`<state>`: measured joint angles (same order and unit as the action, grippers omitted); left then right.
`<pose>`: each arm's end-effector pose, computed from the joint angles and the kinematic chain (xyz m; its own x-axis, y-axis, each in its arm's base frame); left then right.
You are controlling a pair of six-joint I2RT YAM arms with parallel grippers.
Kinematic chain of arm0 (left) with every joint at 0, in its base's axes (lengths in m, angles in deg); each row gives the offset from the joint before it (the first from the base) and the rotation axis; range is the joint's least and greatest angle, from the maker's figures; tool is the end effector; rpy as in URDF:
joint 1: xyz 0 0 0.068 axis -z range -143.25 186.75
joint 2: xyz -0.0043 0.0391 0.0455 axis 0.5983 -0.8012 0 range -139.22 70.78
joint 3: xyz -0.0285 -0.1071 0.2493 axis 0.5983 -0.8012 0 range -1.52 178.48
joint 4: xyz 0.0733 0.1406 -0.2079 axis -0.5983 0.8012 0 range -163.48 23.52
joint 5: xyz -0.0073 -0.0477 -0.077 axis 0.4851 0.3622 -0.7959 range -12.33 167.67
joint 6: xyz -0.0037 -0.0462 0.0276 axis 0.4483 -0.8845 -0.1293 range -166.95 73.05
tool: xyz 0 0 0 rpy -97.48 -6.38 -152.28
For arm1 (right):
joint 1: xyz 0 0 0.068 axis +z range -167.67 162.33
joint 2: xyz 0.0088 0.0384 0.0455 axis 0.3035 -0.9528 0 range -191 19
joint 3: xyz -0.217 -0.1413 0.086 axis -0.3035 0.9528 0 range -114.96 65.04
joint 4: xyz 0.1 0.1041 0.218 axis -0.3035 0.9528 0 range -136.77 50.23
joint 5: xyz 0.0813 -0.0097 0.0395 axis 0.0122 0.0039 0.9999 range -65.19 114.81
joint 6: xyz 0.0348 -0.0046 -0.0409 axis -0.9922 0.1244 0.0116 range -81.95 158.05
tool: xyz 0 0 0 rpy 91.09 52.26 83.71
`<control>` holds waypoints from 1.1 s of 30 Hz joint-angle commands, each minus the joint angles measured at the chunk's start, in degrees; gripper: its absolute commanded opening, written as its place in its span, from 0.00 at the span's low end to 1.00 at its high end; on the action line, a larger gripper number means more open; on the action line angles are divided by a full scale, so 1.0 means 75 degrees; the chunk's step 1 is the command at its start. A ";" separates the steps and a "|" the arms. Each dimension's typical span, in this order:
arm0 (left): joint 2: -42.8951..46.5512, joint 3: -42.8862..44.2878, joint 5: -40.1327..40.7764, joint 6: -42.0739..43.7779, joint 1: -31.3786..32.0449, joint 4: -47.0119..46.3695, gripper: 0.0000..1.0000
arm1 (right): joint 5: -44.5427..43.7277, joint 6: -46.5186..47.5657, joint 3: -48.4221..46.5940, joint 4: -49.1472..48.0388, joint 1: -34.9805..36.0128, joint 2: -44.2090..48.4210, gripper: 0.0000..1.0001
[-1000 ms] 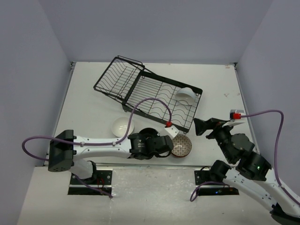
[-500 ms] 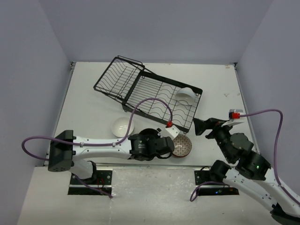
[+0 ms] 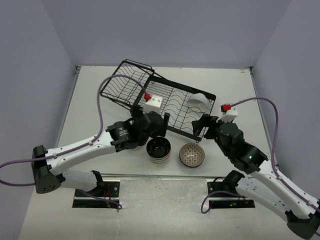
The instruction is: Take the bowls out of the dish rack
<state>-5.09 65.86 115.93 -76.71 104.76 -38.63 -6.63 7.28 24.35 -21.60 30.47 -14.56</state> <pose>0.1257 -0.2521 0.3227 -0.5007 0.1992 -0.8424 0.3580 0.9337 0.0080 0.1038 0.0881 0.3171 -0.3333 0.2819 -0.8997 -0.1558 0.9247 0.3475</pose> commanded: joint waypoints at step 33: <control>0.4691 -0.2842 -0.1244 0.0674 -0.4896 -0.0439 1.00 | 0.0958 -0.9985 0.0973 -0.8325 -0.3758 -0.7208 0.91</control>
<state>29.66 45.07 110.59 -74.50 68.61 -37.01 4.76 -65.70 34.65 -81.19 2.17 -66.27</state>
